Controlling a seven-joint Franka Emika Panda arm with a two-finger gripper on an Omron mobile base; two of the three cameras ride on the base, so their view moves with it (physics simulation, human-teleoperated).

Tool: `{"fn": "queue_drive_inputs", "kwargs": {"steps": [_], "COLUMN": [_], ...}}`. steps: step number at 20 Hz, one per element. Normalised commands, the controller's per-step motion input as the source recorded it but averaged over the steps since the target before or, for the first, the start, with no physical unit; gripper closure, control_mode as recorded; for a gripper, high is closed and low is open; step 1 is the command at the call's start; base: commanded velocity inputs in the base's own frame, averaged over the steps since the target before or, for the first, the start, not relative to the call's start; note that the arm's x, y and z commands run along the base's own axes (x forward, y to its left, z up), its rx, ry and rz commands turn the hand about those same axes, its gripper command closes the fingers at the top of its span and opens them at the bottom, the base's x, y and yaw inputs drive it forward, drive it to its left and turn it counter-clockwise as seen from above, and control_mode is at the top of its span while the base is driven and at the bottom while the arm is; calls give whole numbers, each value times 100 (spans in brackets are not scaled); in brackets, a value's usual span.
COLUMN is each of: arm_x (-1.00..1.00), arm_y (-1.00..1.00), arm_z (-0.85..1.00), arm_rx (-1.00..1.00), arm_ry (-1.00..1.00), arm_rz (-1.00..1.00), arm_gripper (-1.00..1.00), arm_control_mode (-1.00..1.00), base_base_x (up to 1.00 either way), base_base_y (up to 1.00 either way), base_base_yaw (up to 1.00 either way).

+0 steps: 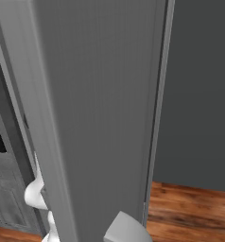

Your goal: Place the cold items (lemon and lime) from the fridge in one tupperware on the dining counter. Place the warm items (hot dog and kebab skewer) in the stove area in another tupperware.

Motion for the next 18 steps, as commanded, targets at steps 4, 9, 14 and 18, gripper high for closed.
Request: {"fn": "queue_drive_inputs", "kwargs": {"steps": [4,9,14,18], "arm_x": [-100,-100,-100,-100], "arm_y": [5,-3,-53,-55], "arm_z": [-20,35,50,59], "arm_rx": [29,18,1,0], "arm_ry": [-100,-47,20,35], "arm_rz": [-1,-4,-12,-11], "arm_gripper": [100,100,100,100], "arm_control_mode": [-100,-100,-100,-100], "base_base_x": [0,0,0,0], "base_base_y": [0,0,0,0], "base_base_yaw": [0,0,0,0]}}
